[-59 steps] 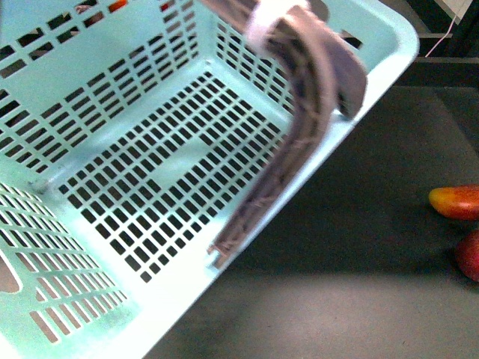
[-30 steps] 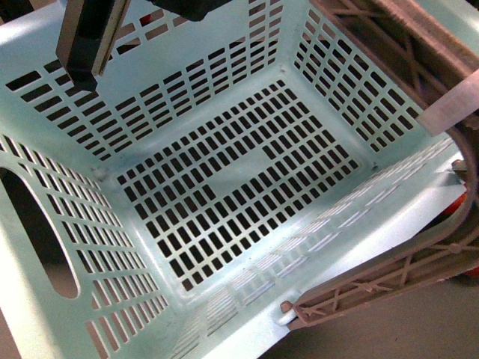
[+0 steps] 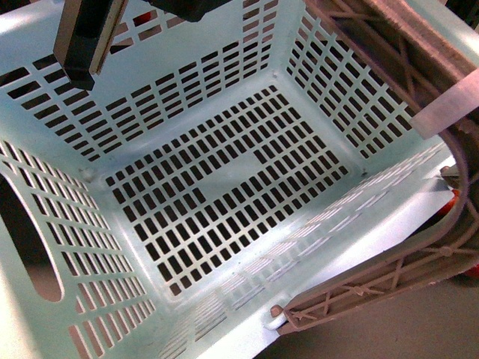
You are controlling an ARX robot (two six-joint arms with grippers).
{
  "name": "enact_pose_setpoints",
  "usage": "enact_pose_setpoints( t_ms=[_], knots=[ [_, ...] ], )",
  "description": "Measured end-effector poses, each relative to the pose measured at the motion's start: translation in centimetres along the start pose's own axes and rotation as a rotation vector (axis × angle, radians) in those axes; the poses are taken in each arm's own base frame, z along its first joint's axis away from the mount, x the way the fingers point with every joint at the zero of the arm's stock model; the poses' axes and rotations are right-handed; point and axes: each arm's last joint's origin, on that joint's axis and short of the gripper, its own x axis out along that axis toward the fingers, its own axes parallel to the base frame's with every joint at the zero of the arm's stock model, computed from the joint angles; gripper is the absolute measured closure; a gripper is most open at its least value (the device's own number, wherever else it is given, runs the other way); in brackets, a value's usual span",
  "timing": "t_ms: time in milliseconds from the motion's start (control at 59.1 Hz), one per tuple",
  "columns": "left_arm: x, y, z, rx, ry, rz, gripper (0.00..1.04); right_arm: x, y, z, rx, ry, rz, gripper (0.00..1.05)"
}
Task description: Pick apple with right arm and hold basket with left
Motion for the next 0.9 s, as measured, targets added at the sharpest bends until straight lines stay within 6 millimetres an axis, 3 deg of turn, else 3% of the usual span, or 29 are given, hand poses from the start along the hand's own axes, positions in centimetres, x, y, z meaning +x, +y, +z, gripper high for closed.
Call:
enact_pose_setpoints(
  t_ms=[186, 457, 626, 896],
  knots=[
    [0.0, 0.0, 0.0, 0.001, -0.004, 0.002, 0.98, 2.9, -3.0, 1.3, 0.076, 0.022, -0.093, 0.09],
    [0.0, 0.0, 0.0, 0.002, -0.001, 0.0, 0.98, 9.6, -5.4, 0.0, -0.028, 0.165, -0.128, 0.09],
    [0.0, 0.0, 0.0, 0.002, -0.003, 0.001, 0.98, 13.9, -5.8, -2.6, -0.089, 0.297, -0.12, 0.09],
    [0.0, 0.0, 0.0, 0.002, -0.002, 0.001, 0.98, 18.3, -4.4, -6.7, -0.118, 0.478, -0.073, 0.09]
  ],
)
